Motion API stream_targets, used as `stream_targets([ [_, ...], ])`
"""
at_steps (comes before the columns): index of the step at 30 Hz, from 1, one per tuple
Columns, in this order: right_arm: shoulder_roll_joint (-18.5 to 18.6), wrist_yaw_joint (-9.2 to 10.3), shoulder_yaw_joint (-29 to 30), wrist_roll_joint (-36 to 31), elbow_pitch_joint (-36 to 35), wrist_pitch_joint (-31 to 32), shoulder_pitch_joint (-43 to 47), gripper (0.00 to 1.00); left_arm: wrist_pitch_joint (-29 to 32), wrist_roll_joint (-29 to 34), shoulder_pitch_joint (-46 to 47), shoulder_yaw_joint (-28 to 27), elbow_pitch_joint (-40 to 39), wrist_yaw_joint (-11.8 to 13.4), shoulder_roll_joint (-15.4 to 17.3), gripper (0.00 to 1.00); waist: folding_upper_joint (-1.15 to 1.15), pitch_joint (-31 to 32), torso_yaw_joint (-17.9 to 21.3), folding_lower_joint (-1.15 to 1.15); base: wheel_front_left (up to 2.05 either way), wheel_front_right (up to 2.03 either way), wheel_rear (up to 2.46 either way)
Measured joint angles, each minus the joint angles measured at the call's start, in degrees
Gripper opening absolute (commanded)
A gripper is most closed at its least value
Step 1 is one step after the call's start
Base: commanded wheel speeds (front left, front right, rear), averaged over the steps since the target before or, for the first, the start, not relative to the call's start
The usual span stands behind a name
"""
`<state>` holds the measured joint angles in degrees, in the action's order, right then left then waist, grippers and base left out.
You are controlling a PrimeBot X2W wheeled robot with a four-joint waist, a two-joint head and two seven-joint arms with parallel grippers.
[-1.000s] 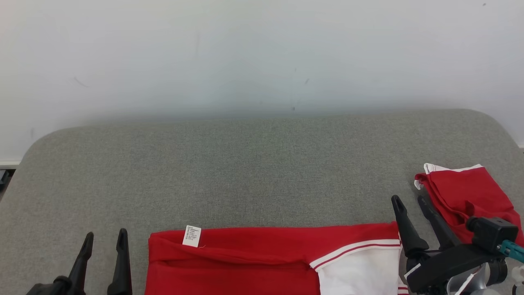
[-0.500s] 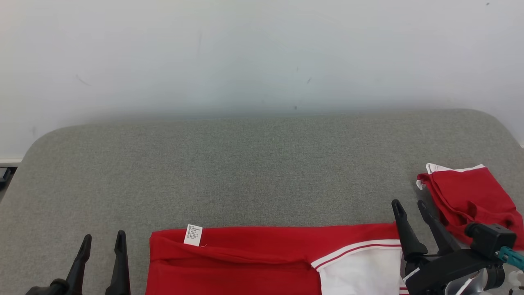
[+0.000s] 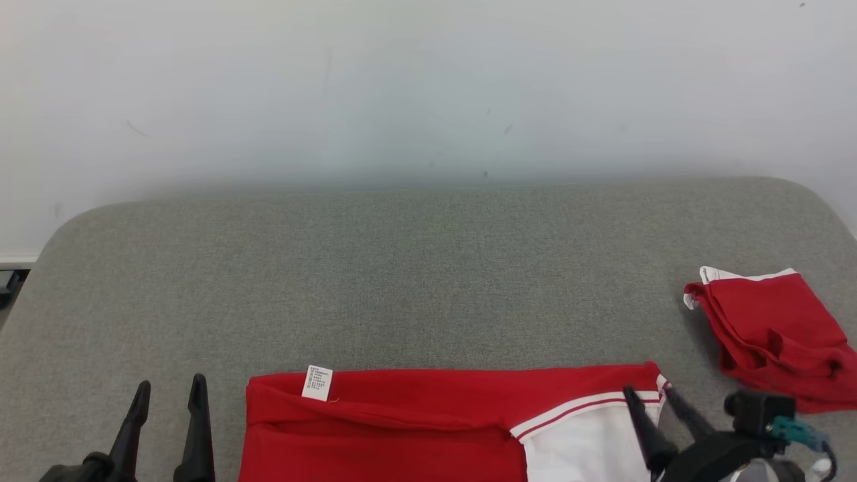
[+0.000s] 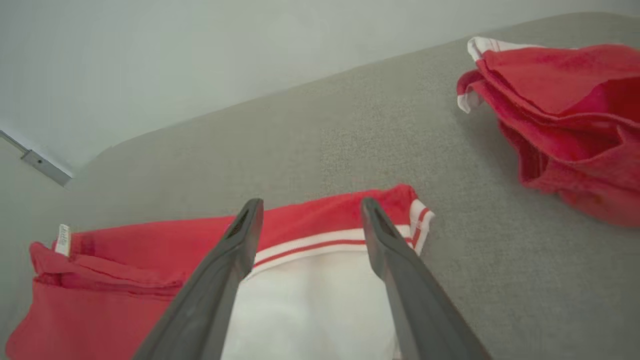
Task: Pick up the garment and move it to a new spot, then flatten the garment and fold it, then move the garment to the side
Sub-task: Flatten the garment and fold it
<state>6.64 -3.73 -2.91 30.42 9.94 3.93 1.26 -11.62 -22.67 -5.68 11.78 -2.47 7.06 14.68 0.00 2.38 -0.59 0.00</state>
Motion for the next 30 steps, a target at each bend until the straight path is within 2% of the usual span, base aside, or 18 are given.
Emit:
stream_targets([
  [2, 0.78, 1.24, -0.77, -0.51, 1.87, 3.71, 1.02, 1.00, 0.10, 0.10, -0.02, 0.07, -0.08, 0.00, -0.22, 1.00, 0.00, 0.00, -0.02, 0.00, 0.00, 0.00, 0.00],
  [3, 1.30, 3.07, -1.15, -1.53, 3.23, 6.42, 1.54, 1.00, 0.33, 0.35, -0.03, 0.13, -0.15, 0.00, -0.27, 1.00, 0.00, -0.01, -0.04, 0.00, 0.00, 0.00, 0.00],
  [5, 1.24, 5.48, -0.22, -1.75, 4.39, 8.27, 1.20, 1.00, 0.53, 0.53, -0.04, 0.43, -0.19, 0.01, -0.30, 1.00, 0.00, -0.06, -0.07, 0.00, 0.00, 0.00, 0.00],
  [6, 1.24, 5.48, -0.22, -1.75, 4.39, 8.27, 1.20, 1.00, 0.53, 0.53, -0.04, 0.43, -0.19, 0.01, -0.30, 1.00, 0.00, -0.06, -0.07, 0.00, 0.00, 0.00, 0.00],
  [8, 1.21, 8.03, 0.82, -1.91, 5.93, 10.20, 0.24, 1.00, 0.93, 0.85, -0.03, 0.75, -0.20, 0.01, -0.40, 1.00, 0.00, -0.15, -0.10, 0.00, 0.00, 0.00, 0.00],
  [10, 1.23, 9.64, 1.29, -2.30, 7.23, 11.95, -0.52, 1.00, 1.00, 1.01, -0.03, 1.10, -0.20, 0.01, -0.63, 1.00, 0.00, -0.26, -0.14, 0.00, 0.00, 0.00, 0.00],
  [30, -0.16, 10.56, 0.19, -4.93, 16.47, 19.79, -7.06, 1.00, 2.29, 1.15, 0.41, 2.26, 0.05, 0.00, -1.19, 1.00, 0.00, -1.63, -0.74, 0.00, 0.00, 0.00, 0.00],
])
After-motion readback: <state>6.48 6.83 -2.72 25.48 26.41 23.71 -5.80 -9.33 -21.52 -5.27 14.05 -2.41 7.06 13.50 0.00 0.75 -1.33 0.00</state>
